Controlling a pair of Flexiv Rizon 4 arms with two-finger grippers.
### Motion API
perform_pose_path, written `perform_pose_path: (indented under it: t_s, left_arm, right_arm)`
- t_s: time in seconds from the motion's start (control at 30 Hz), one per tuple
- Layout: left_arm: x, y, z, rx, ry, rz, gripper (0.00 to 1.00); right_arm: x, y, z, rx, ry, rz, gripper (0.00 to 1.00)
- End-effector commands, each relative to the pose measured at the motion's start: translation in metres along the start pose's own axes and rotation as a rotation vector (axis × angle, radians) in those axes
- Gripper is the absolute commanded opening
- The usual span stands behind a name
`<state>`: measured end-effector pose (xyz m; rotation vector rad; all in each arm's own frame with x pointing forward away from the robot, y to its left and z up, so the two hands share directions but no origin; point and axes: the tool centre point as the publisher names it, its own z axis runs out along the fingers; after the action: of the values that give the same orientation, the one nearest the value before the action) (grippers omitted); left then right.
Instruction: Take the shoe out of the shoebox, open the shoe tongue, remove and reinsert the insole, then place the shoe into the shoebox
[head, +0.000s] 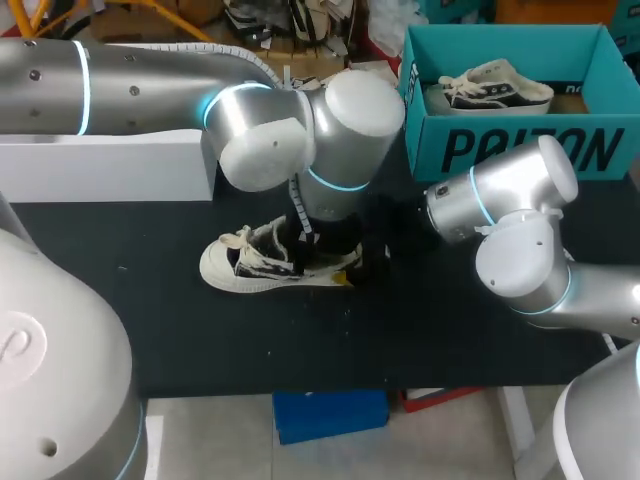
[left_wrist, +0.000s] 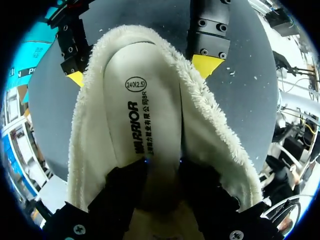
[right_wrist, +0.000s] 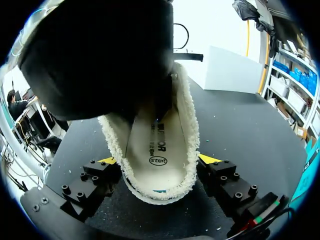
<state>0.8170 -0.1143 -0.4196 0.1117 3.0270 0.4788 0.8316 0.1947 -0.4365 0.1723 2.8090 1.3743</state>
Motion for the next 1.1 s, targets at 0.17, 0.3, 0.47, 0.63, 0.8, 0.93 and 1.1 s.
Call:
perform_pose_path:
  t_s: [0.17,0.3,0.47,0.63,0.8,0.93,1.1]
  left_arm:
    - [-0.006,0.002,0.030,-0.073,-0.212,-0.021,0.43]
    - [-0.014,0.006,0.025,-0.074,-0.292,-0.047,0.45]
    - [-0.027,0.012,0.018,-0.060,-0.390,-0.098,0.45]
    - [-0.036,0.014,0.013,-0.041,-0.450,-0.124,0.44]
    - [-0.043,0.015,0.011,-0.014,-0.475,-0.136,0.42]
    - [-0.045,0.014,0.010,0.017,-0.474,-0.132,0.35]
    - [-0.044,0.012,0.012,0.046,-0.430,-0.110,0.00]
  right_arm:
    - [-0.001,-0.004,0.002,0.002,-0.002,0.002,0.00]
    - [-0.001,-0.004,0.002,0.002,-0.002,0.002,0.00]
    - [-0.001,-0.004,0.002,0.002,-0.002,0.002,0.00]
    - [-0.001,-0.004,0.002,0.002,-0.002,0.002,0.00]
    - [-0.001,-0.004,0.002,0.002,-0.002,0.002,0.00]
    - [-0.001,-0.004,0.002,0.002,-0.002,0.002,0.00]
    - [-0.001,-0.004,0.002,0.002,-0.002,0.002,0.00]
